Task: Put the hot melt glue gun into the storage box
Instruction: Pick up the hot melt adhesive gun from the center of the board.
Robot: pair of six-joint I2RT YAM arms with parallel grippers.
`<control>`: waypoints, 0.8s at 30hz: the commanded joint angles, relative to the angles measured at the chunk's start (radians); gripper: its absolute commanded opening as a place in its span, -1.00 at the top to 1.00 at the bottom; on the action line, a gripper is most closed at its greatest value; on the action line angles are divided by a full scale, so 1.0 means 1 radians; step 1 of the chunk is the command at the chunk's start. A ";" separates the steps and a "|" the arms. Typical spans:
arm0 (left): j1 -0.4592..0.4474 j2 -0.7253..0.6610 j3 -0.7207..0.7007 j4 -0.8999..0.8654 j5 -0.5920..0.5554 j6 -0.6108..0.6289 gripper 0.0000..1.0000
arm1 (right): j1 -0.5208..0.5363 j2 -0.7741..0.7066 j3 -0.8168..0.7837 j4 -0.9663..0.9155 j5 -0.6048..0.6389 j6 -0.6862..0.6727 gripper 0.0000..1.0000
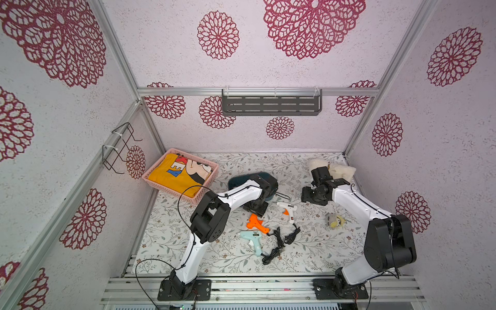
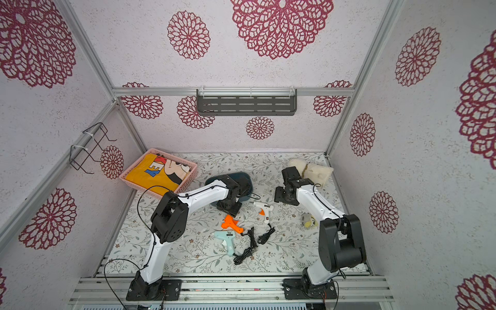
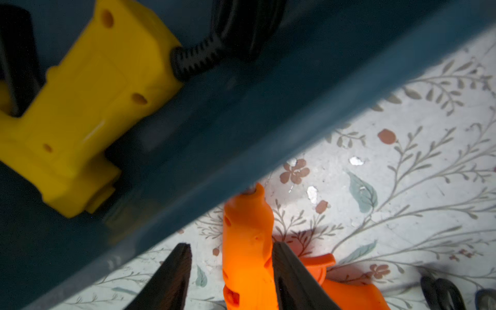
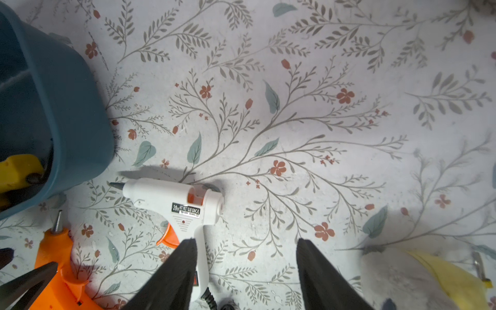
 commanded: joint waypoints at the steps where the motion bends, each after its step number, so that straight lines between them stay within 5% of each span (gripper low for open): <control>1: -0.013 0.002 -0.018 0.043 0.005 -0.026 -0.05 | -0.003 -0.055 -0.004 -0.023 0.024 0.003 -0.31; 19: 0.012 -0.001 -0.080 0.078 0.045 -0.052 -0.05 | -0.004 -0.027 0.031 -0.016 0.016 0.004 -0.32; 24: 0.016 0.008 -0.083 0.093 0.059 -0.051 0.23 | -0.003 -0.023 0.022 -0.019 0.010 0.007 -0.32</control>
